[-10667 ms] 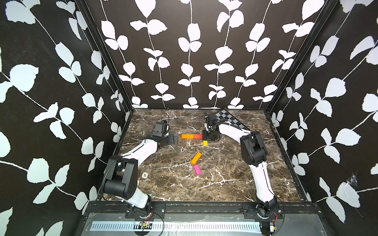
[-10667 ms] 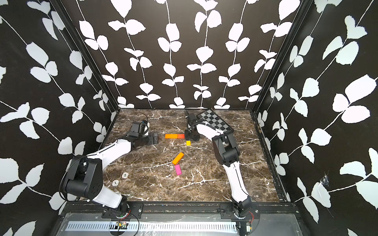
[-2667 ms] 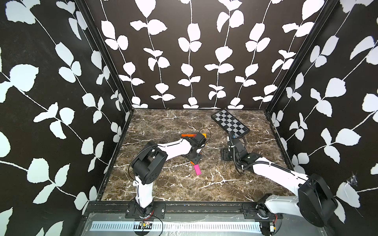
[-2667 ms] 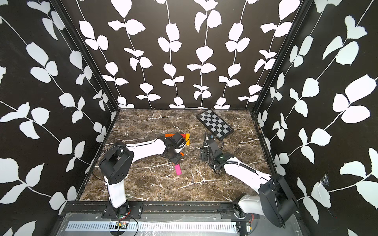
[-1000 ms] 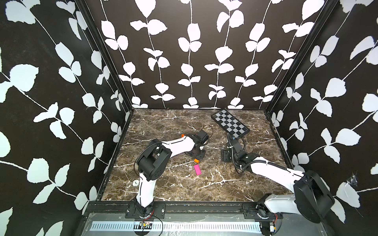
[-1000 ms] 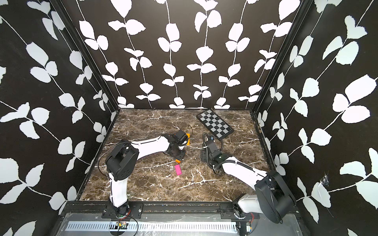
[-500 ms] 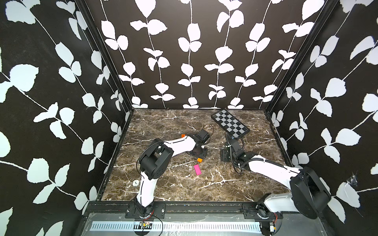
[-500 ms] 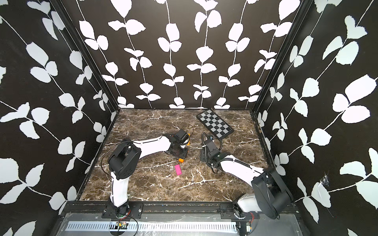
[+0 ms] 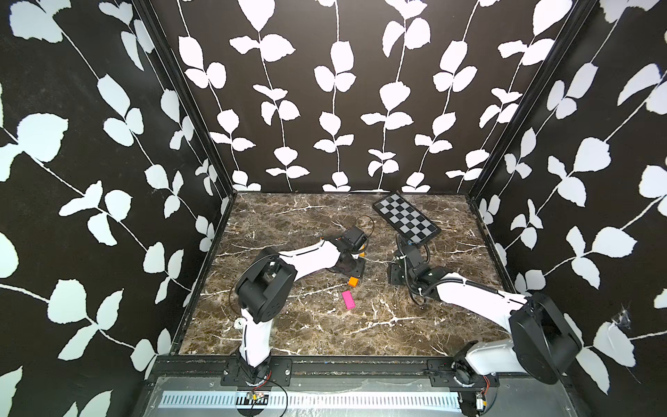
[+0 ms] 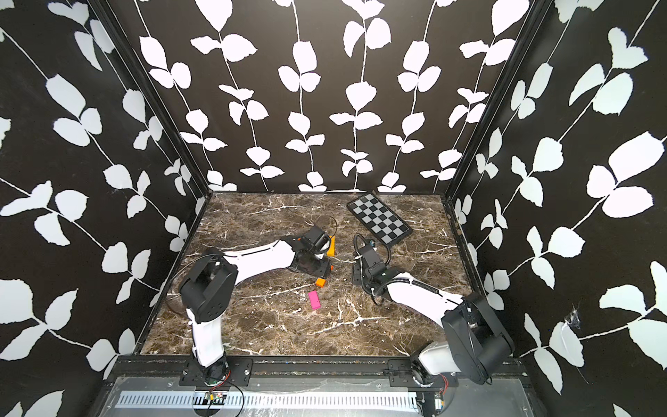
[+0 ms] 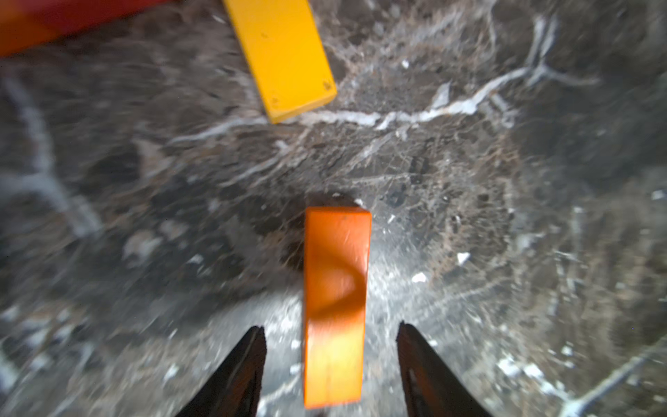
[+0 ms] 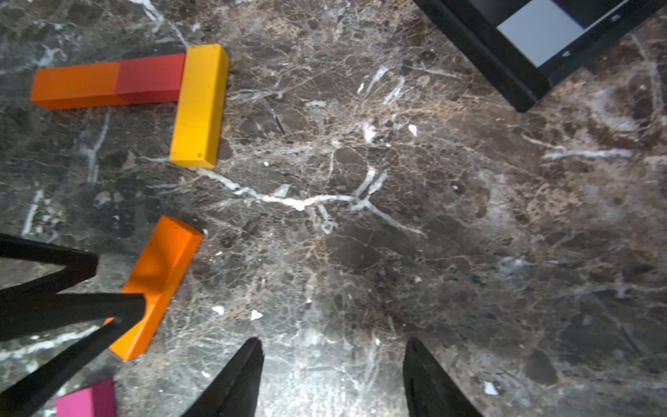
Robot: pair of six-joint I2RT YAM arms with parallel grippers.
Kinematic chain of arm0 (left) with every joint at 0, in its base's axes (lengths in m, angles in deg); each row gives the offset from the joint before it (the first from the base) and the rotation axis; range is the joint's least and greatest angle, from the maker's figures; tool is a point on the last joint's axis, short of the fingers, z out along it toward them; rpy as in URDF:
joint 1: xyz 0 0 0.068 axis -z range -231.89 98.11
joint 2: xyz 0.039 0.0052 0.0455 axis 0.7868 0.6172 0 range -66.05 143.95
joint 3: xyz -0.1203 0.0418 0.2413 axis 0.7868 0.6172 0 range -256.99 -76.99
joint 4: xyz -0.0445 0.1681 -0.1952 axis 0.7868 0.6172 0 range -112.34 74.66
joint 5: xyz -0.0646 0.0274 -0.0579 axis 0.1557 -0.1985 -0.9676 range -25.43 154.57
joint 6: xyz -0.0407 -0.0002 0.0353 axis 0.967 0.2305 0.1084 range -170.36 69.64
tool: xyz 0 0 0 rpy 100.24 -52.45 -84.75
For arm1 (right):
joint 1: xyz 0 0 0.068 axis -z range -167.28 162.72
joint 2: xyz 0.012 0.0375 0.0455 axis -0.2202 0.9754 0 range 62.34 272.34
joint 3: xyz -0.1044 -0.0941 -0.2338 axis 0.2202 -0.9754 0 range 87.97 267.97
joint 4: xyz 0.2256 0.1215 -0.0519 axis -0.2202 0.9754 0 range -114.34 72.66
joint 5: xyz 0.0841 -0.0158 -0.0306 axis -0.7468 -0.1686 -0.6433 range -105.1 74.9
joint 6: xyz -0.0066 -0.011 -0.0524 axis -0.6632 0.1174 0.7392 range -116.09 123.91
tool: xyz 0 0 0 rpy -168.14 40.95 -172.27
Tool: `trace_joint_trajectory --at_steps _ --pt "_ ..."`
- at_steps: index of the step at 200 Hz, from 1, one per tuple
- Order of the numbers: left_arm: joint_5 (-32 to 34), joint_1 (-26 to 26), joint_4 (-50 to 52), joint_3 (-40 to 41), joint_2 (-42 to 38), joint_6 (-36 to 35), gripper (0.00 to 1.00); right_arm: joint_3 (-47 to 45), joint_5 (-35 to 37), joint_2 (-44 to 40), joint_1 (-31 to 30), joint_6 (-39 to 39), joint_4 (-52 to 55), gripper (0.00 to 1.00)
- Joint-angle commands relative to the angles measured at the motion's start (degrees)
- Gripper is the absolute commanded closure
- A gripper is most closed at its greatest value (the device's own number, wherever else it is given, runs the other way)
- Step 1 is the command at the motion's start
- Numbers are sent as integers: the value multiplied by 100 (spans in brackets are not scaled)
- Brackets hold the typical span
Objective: Assemble the number 7 with building blocks
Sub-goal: Move the building block to the center of the board, then assemble the building block at the center of the board.
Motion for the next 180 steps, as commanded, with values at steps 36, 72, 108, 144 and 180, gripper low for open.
trace_joint_trajectory --at_steps 36,72,108,144,180 --pt "1079 -708 162 544 -1645 -544 21 980 -241 765 -577 -1039 436 39" --pt "1157 -1238 49 956 -2078 -696 19 1869 -339 1666 -859 -1321 1106 38" --pt "1130 -1665 -175 1356 -2401 -688 16 2288 -486 2077 -1031 -1430 1212 38" --pt "944 -1830 -331 1595 -2553 -743 16 2740 -631 2607 -1080 -1555 1534 38" --pt "849 -1831 -390 1643 -2522 -818 16 2951 -652 2866 -1087 -1714 1571 40"
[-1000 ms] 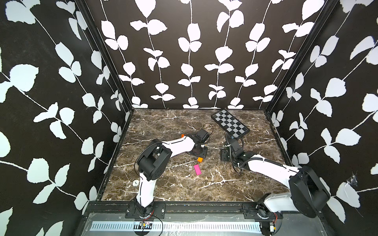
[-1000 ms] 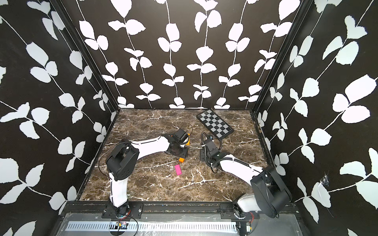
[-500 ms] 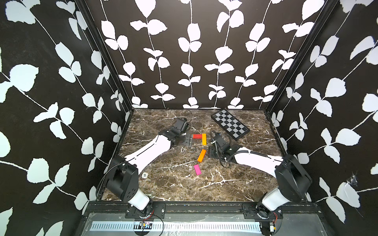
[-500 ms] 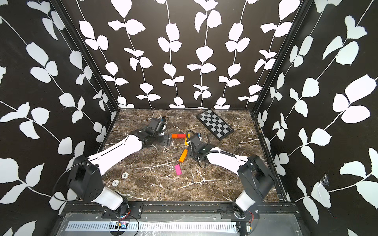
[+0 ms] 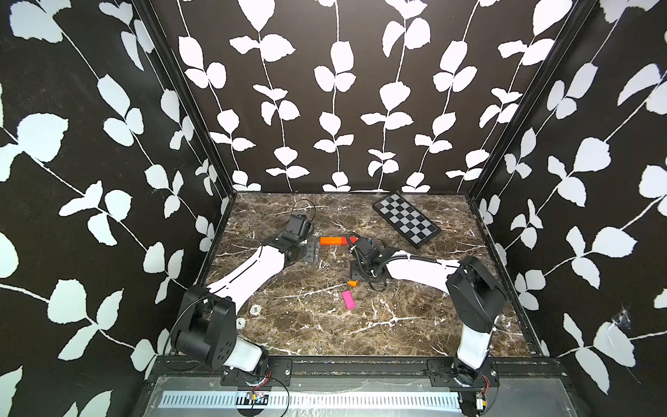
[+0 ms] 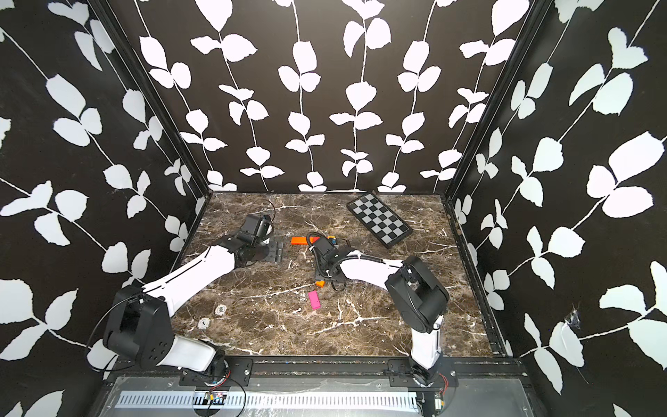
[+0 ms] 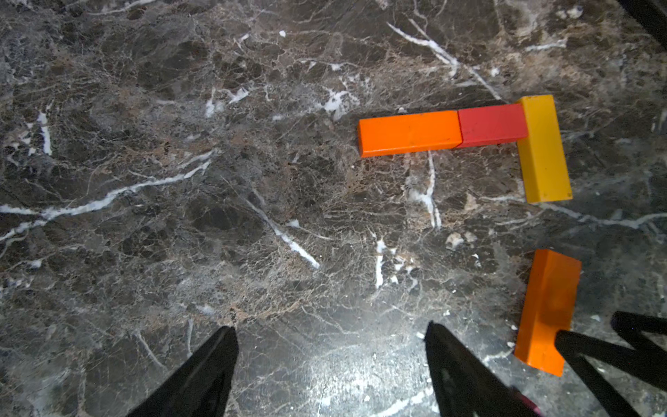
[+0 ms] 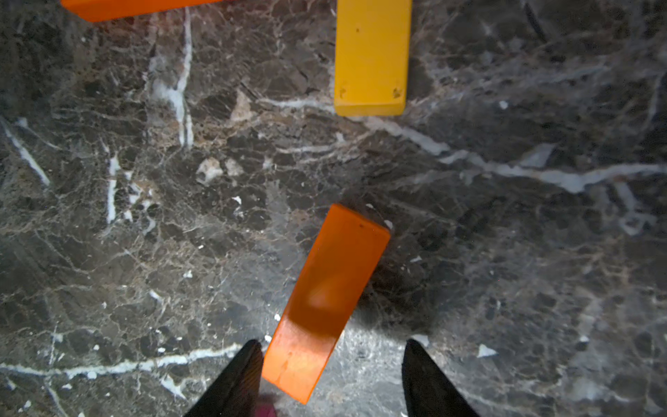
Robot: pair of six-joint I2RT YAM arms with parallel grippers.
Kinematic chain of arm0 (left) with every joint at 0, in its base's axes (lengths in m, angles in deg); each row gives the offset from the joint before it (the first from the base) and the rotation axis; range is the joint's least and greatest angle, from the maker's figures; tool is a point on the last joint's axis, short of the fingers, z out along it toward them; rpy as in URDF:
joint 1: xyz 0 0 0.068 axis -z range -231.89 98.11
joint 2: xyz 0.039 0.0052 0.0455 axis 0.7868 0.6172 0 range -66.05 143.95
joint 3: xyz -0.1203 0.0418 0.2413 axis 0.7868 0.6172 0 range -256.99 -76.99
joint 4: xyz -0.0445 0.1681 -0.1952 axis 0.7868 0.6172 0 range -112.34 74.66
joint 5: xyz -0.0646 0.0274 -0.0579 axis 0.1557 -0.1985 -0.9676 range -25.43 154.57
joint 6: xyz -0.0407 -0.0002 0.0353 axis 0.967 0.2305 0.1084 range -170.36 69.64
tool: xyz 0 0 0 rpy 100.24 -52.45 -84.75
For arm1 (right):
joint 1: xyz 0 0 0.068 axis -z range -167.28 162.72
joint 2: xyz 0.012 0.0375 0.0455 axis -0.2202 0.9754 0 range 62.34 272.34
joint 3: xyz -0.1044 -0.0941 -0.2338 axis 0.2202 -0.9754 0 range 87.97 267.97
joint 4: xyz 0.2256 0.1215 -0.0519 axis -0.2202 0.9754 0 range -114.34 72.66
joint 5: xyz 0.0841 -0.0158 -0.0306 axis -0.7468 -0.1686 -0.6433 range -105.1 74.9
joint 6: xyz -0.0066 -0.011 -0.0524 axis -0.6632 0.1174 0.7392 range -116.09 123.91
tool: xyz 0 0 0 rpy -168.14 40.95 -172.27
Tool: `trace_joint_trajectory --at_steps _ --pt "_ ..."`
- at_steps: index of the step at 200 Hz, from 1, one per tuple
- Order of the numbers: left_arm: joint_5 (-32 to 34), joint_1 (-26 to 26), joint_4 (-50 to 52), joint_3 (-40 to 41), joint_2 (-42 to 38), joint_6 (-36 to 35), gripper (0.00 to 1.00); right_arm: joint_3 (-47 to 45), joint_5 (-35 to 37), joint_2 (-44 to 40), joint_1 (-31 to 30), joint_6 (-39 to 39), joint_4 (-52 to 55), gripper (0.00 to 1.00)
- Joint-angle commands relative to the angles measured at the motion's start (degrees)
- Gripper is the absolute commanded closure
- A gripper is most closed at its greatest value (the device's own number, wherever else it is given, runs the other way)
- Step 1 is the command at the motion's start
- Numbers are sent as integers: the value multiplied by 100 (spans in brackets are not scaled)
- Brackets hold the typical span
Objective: Assemble the number 7 with building blocks
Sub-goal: Assemble the building block at the center of the board.
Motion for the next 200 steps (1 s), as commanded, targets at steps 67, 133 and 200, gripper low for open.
trace_joint_trajectory --at_steps 67,133,200 --pt "-252 -3 -248 182 -185 -127 16 445 8 555 -34 -229 400 42" --pt "-234 -6 -205 221 -216 -162 16 528 -64 616 66 -145 481 59" --pt "-265 -4 -206 233 -211 -154 16 690 -86 719 205 62 763 70"
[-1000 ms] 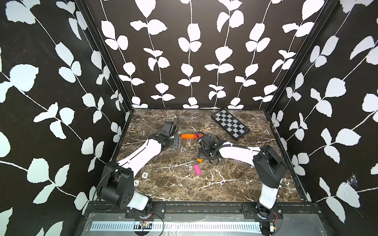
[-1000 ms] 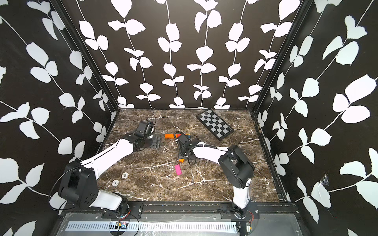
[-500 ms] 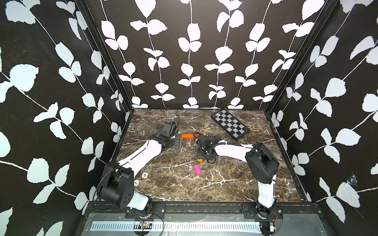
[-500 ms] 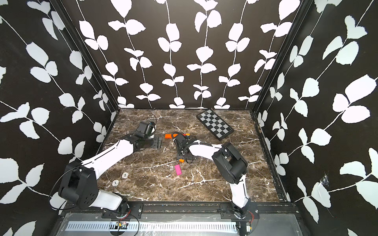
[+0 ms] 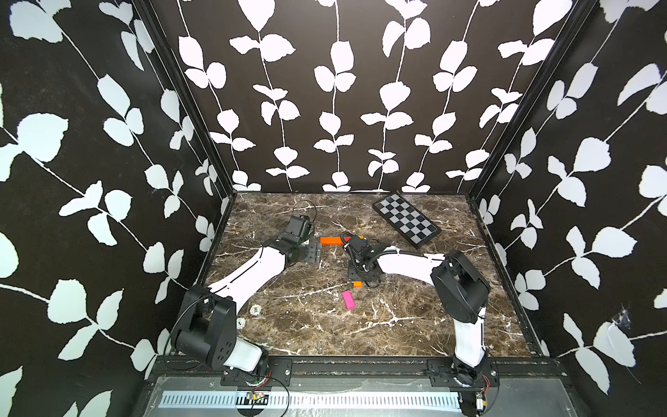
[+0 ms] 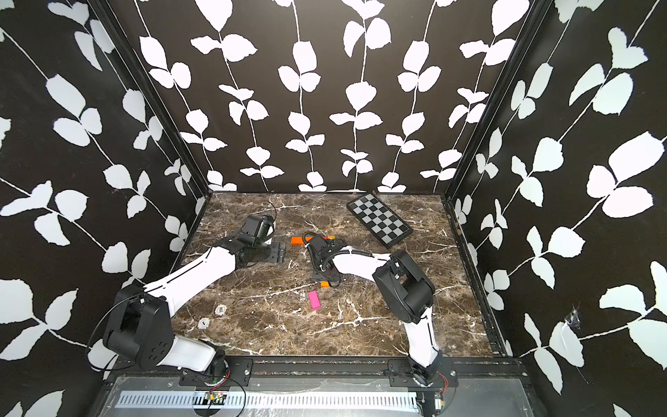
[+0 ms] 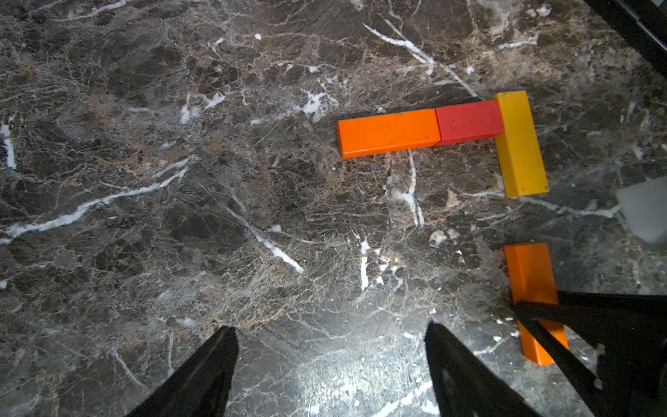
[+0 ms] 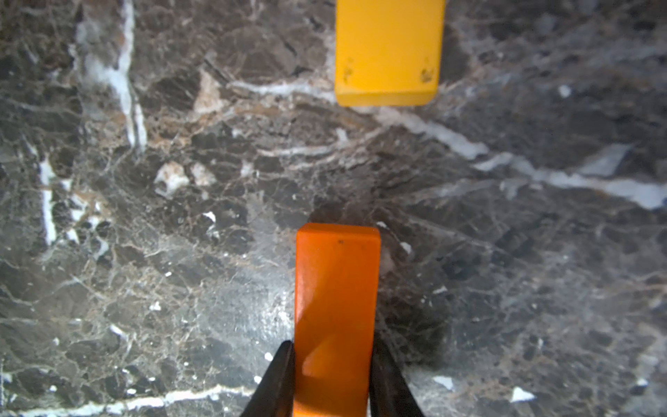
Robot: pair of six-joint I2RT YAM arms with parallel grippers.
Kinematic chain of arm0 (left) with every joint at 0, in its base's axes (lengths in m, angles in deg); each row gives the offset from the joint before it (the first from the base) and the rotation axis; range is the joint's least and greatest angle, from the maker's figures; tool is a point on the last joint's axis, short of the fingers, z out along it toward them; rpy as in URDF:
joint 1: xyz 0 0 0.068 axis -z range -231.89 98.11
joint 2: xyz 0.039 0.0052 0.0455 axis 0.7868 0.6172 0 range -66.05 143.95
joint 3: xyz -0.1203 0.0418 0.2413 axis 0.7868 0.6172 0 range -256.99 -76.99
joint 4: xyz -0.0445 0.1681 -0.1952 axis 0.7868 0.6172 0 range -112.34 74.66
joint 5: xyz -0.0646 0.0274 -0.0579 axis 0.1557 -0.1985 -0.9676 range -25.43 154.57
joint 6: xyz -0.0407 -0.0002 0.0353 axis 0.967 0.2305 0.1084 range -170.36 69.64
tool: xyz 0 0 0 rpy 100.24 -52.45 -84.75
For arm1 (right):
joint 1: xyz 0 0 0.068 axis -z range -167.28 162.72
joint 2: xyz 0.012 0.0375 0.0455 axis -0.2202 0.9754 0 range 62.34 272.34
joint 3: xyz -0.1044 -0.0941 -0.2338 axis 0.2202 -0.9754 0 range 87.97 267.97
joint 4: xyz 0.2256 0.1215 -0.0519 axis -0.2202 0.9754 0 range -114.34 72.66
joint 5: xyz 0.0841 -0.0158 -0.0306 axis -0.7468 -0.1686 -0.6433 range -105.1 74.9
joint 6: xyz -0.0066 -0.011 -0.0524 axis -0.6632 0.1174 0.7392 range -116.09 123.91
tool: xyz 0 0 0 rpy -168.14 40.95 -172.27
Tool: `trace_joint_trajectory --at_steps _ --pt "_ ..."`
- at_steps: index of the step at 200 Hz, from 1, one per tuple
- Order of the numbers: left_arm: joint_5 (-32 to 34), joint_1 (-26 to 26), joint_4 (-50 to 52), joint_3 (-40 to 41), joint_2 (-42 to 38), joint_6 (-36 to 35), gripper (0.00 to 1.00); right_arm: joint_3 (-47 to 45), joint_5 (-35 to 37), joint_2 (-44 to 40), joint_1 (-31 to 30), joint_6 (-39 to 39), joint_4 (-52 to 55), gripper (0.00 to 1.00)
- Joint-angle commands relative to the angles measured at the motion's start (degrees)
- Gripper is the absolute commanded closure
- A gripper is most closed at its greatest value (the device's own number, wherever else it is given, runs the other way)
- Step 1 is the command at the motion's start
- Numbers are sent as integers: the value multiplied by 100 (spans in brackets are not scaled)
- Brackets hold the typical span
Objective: Assemble the number 7 with building blocks
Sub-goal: Assemble the building block at the center of the board.
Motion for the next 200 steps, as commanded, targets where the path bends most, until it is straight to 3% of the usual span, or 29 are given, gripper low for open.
trace_joint_trajectory --at_steps 1,200 --pt "-43 -2 1 116 -212 -60 16 72 33 110 106 15 329 70" --pt "-137 -3 -34 100 -177 -40 16 298 -14 483 385 370 418 68"
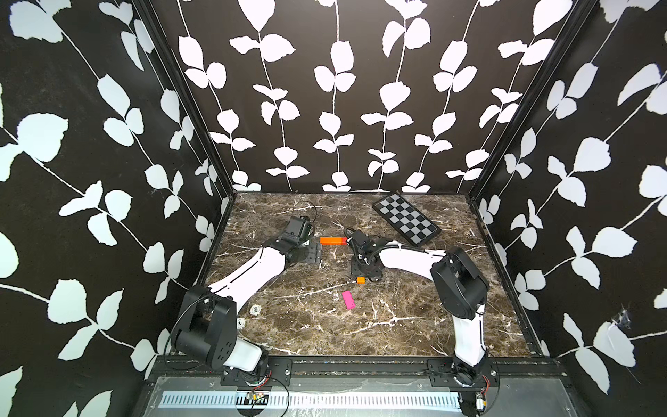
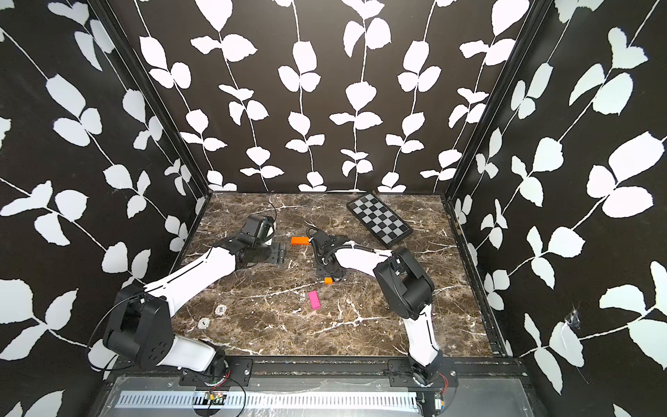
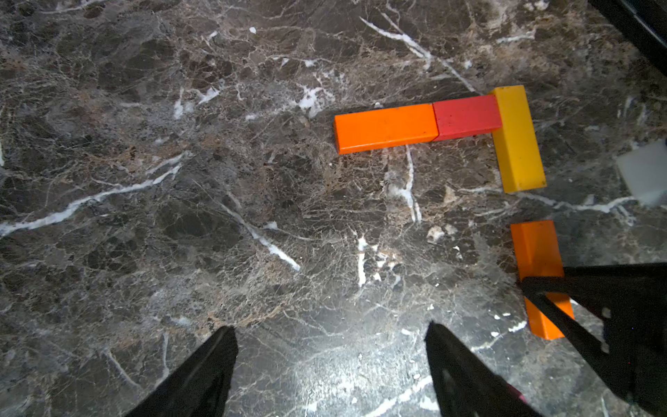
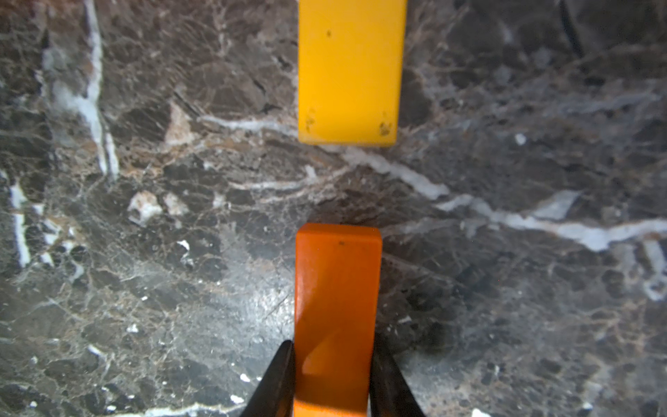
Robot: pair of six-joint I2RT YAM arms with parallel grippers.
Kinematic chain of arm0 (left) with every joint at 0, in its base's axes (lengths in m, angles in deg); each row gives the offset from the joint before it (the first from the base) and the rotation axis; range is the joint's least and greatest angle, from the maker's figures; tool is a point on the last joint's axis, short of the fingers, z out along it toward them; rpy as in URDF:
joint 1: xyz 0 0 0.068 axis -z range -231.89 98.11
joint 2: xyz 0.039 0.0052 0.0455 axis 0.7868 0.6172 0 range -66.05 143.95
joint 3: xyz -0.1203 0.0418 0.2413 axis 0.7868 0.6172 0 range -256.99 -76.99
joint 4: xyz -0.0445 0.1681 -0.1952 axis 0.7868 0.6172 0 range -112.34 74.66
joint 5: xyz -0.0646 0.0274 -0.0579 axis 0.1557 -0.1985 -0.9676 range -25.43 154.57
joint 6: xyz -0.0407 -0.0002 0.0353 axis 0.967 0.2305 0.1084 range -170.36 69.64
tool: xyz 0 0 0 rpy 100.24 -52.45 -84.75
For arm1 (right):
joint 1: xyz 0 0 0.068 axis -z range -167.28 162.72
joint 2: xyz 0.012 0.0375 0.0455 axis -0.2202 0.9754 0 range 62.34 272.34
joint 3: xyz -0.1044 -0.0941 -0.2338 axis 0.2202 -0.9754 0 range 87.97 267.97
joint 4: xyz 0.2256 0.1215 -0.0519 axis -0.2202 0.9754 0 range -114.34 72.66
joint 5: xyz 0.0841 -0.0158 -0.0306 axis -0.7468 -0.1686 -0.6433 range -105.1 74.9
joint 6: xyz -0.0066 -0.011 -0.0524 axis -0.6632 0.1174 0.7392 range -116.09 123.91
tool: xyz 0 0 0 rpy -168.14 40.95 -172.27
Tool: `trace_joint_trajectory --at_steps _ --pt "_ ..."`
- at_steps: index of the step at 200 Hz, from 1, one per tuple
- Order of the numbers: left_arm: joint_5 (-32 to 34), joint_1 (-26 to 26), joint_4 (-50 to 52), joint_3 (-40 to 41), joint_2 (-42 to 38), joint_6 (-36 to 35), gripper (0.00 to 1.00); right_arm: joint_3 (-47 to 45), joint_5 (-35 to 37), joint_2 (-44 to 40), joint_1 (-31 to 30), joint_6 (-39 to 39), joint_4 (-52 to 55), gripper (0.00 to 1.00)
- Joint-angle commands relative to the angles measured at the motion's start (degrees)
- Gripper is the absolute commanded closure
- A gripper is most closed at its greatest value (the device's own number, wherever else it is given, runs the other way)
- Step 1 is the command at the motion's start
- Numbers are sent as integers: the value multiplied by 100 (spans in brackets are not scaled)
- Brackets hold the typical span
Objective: Assemble the number 7 with building blocks
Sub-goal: Assemble the building block at the center of the board.
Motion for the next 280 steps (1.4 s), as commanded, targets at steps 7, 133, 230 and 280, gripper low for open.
trace_joint_trajectory --at_steps 7,133,230,280 --pt "-51 -2 -38 69 -163 -43 15 19 111 313 116 42 153 68" --pt "-80 -5 -45 47 -115 -44 15 142 95 475 235 147 182 68" --pt "-79 -3 -40 32 -88 -58 15 178 136 548 277 202 241 68" --pt "-68 -2 -32 22 -87 -56 15 256 172 616 299 226 345 68"
